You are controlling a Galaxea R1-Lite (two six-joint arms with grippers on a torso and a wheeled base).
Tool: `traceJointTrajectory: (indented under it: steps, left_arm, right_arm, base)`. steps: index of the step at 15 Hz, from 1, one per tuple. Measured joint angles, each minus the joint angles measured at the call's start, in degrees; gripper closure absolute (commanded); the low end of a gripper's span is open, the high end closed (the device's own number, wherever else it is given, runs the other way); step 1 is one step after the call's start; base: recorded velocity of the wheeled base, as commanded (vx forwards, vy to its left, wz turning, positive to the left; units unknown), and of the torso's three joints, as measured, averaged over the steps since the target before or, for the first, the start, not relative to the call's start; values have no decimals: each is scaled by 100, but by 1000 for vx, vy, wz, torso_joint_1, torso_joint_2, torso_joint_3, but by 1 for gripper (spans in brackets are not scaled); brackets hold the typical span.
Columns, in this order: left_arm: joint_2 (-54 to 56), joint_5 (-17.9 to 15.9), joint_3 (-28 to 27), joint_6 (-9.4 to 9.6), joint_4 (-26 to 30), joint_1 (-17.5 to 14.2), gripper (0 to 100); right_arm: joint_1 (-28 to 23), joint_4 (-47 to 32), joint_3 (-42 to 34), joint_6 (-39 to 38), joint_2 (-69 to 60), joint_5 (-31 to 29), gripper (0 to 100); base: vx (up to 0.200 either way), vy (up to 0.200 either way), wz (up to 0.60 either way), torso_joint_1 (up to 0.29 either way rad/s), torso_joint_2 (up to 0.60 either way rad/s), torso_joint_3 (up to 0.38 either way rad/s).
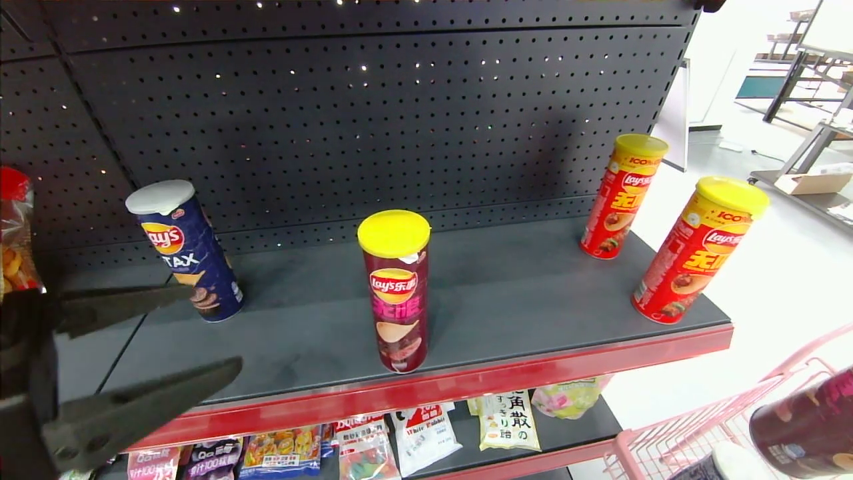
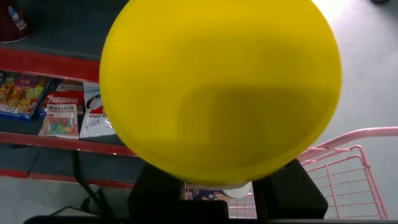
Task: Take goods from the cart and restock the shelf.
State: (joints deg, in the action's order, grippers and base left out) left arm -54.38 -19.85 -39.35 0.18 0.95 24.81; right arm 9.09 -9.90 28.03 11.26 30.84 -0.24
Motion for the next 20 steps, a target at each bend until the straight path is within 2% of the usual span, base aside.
traceJointTrajectory:
  steps: [2,4,6,10,12,15,17,19,20]
  left_arm:
    - [784,195,435,171,547,0,0]
    - [1365,491,790,296,994,0,0]
    - [1637,625,920,312,1018,0,0]
    - [1787,647,1017,315,1011,-1,0]
    - [1825,702,1064,315,1007,-1,0]
    - [1955,1164,1154,296,1011,-1,0]
    - [2178,1449,1253,182,1163,-4,0]
    - [2437,1890,1224,-210,1879,-61,0]
    - [2547,2014,1185,-390,2020,-127,0]
  right_arm:
    - [9,16,57,45,160,6,100]
    - [2,13,50,45,234,6,100]
    - [0,16,17,45,273,11,100]
    - [-2,29,-2,50,330,9,100]
    - [-2,38,11,52,378,11,100]
    - [2,407,168,52,722,102,100]
    - [9,820,290,55,1152,229,100]
    - [18,1232,485,50,1783,306,100]
    - [38,1474,601,44,2127,328,100]
  base:
    - [0,0,0,0,0,0]
    - [0,0,600,-5,7,5]
    - [0,0,600,-7,2,2]
    - [0,0,600,4,2,2]
    - [0,0,0,0,0,0]
    - [0,0,0,0,0,0]
    - [0,0,0,0,0,0]
    - [0,0,0,0,0,0]
    - [0,0,0,0,0,0]
